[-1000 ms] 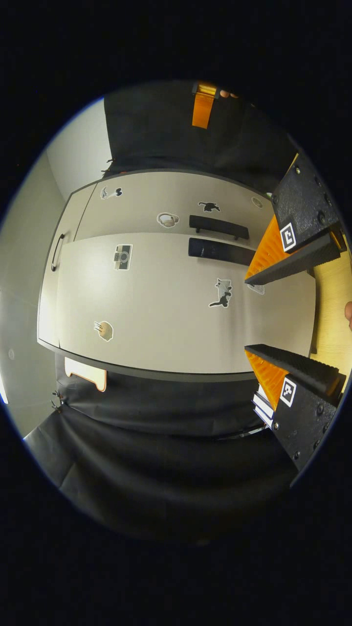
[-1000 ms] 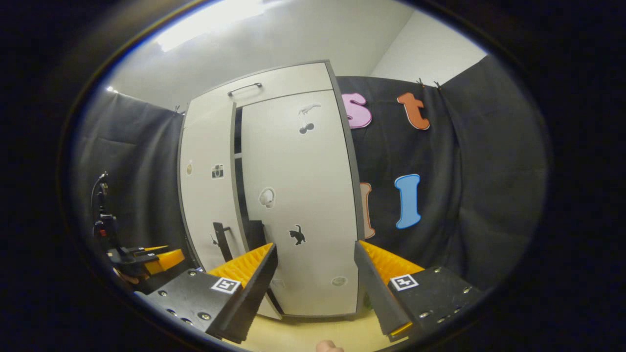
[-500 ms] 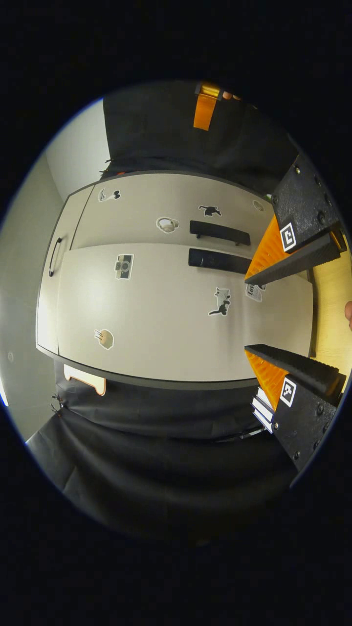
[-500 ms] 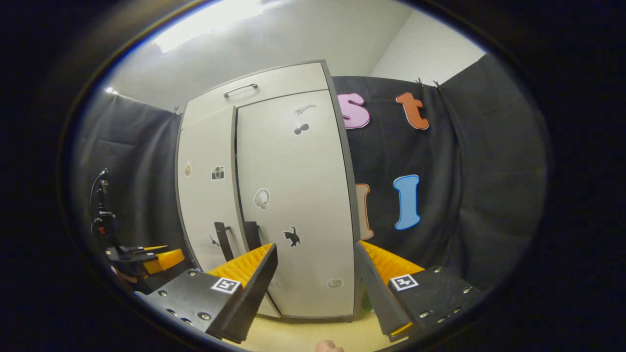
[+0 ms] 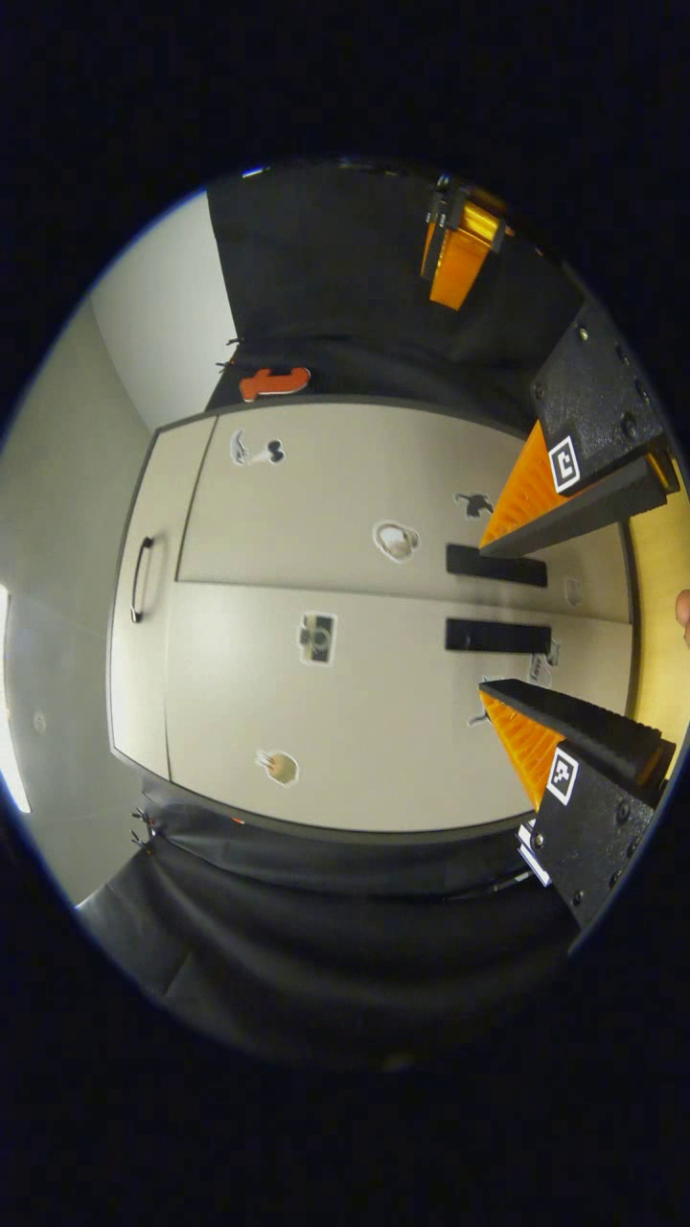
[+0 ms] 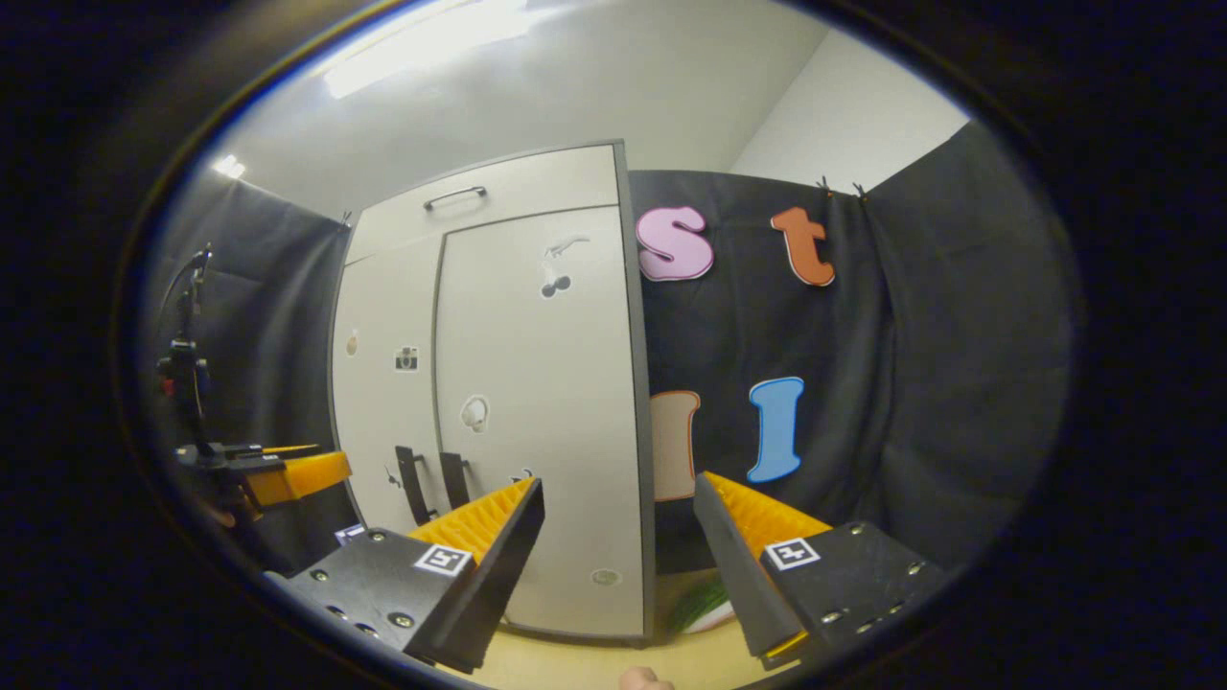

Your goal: Grasp the bottle in the cabinet with the left hand and place it on the coaster, then close the right door with the right hand and the left door with the left hand.

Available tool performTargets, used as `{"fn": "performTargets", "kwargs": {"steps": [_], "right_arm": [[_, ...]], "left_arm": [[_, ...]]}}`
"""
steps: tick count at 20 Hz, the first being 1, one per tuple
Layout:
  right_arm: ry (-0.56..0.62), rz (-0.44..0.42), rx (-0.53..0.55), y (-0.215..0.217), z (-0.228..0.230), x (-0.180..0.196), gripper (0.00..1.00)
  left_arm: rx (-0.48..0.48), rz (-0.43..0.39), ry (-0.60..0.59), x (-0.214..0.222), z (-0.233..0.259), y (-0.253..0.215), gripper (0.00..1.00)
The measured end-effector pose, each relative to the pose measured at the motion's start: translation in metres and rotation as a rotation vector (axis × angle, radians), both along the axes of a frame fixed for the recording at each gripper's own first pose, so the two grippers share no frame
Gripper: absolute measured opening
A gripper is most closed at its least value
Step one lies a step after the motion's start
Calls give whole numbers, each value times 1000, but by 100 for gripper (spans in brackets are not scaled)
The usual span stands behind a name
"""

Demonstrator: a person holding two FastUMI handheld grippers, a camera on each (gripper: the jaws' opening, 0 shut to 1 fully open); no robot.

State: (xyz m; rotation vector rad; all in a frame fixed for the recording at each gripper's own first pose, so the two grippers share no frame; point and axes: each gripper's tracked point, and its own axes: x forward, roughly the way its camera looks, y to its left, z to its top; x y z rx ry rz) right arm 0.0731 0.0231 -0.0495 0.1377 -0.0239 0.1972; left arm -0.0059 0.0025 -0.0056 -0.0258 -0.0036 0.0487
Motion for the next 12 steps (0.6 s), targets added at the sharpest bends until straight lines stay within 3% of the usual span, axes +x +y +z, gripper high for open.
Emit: {"fn": "performTargets", "kwargs": {"steps": [5,6,12], "right_arm": [[-2,-3,-31,-58,6,3,95],[0,-7,-40,-70,5,4,92],[3,-32,-91,-135,-3,6,95]], "left_arm": [[11,-44,-54,14,35,-84,81],[18,-51,-57,15,38,-100,81],[8,-96,-57,27,32,-177,81]]}}
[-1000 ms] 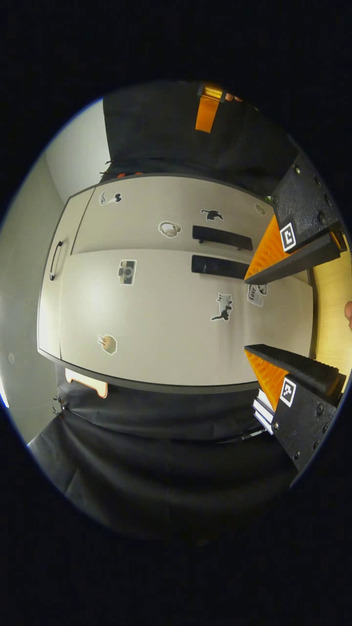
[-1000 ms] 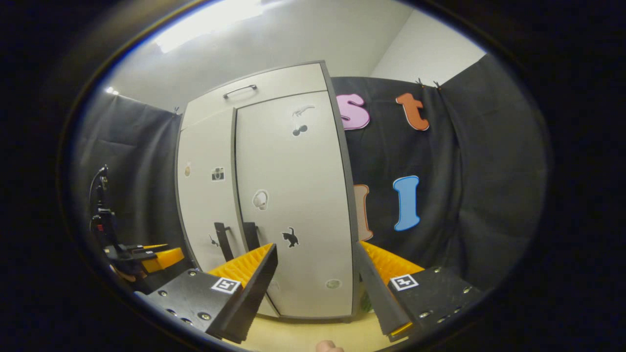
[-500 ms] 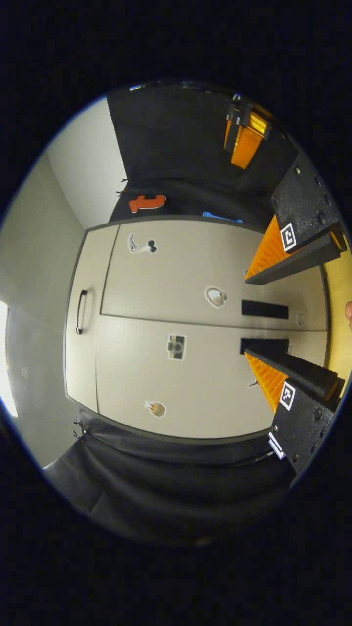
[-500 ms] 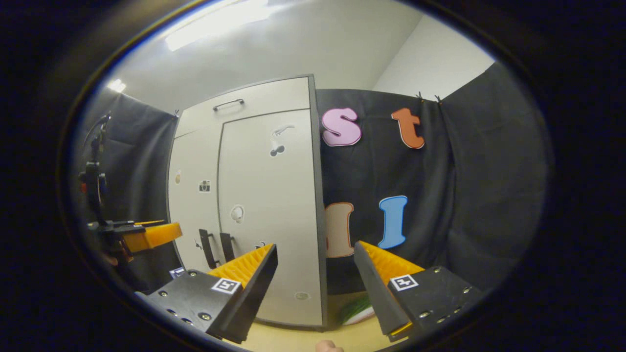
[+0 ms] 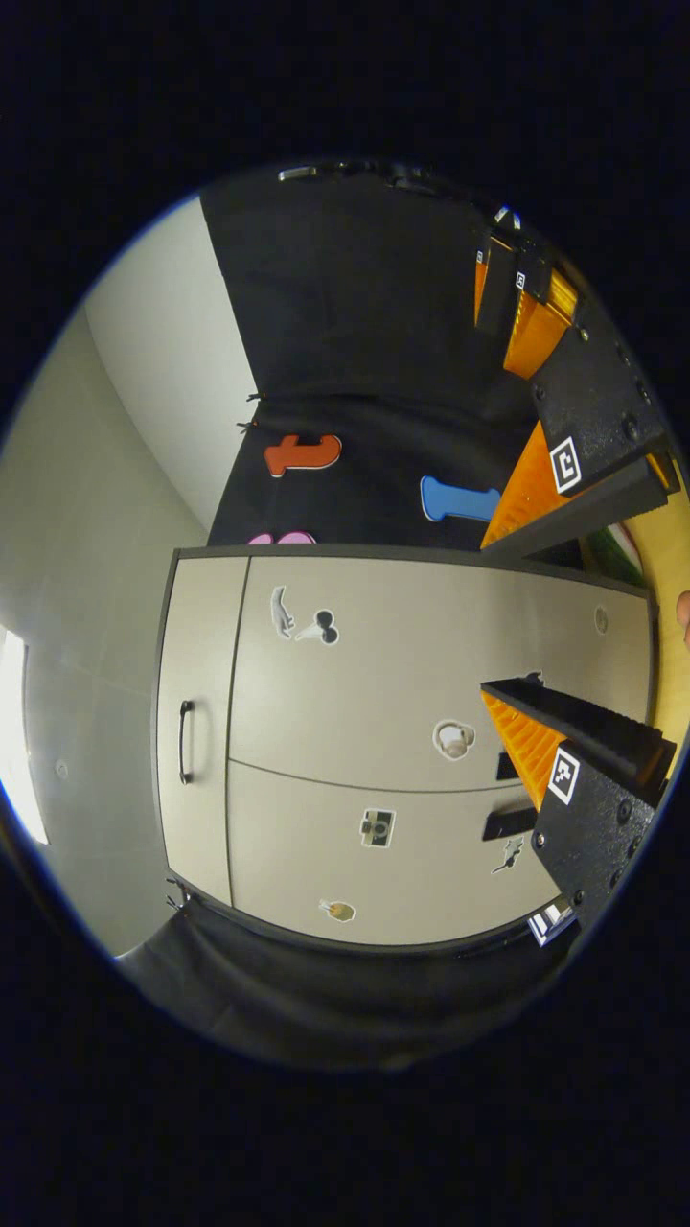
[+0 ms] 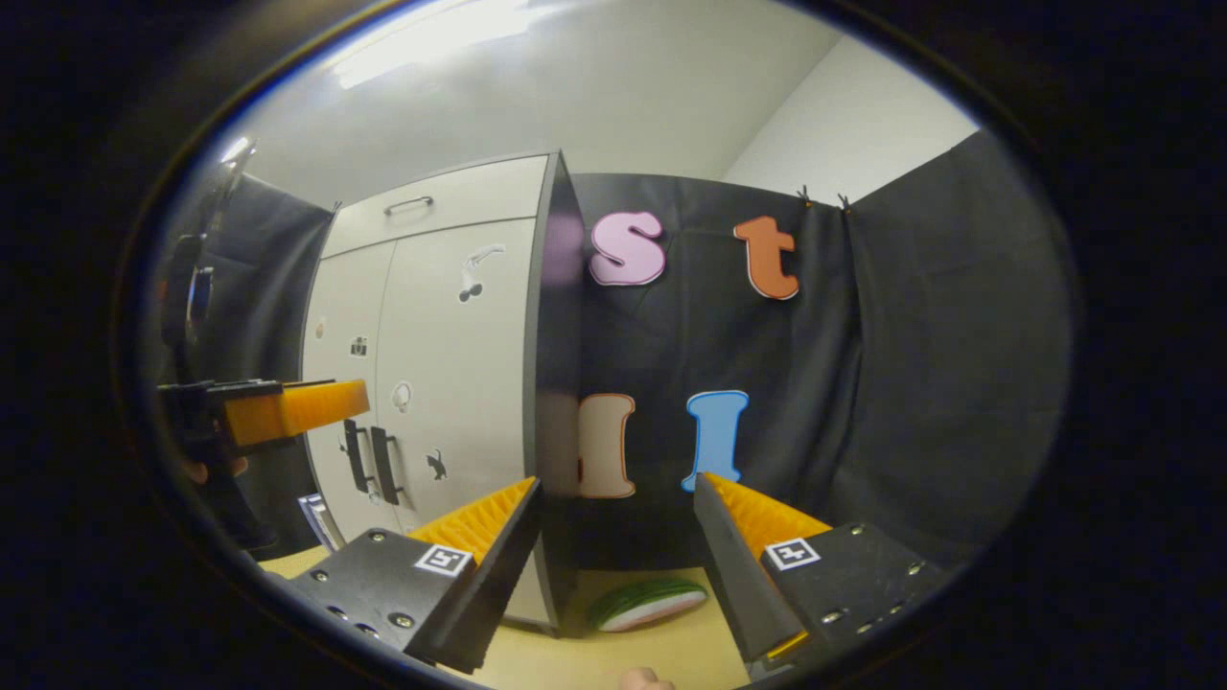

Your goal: Grasp the bottle in the cabinet with the left hand and place it on the coaster, then close the right door with the right hand and the left door with the left hand.

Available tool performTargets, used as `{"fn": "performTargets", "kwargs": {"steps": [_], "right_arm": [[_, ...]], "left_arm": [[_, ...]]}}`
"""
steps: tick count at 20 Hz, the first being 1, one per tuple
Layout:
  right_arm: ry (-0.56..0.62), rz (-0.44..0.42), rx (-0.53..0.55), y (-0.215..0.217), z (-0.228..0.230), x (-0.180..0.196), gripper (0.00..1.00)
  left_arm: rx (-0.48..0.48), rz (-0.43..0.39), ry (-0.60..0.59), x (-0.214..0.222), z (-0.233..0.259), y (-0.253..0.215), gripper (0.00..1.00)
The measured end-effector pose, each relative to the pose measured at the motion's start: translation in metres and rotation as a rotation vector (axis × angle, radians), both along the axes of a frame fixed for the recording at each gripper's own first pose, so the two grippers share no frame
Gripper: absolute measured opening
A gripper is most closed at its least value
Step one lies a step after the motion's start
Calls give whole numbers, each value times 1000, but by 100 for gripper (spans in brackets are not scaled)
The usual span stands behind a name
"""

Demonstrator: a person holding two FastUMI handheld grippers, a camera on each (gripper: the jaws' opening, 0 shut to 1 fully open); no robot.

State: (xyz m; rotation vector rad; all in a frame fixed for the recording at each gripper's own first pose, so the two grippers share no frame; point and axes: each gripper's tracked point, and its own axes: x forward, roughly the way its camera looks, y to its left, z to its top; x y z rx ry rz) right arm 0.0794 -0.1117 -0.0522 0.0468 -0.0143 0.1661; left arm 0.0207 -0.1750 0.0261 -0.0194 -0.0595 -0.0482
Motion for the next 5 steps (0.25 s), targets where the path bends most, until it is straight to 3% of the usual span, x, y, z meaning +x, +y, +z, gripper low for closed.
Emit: {"fn": "performTargets", "kwargs": {"steps": [3,5], "right_arm": [[-6,-4,-6,-20,-2,5,92],[-8,-2,-8,-29,-5,8,95]], "left_arm": [[10,-15,8,6,-6,-27,81],[19,-19,12,11,-11,-41,81]]}}
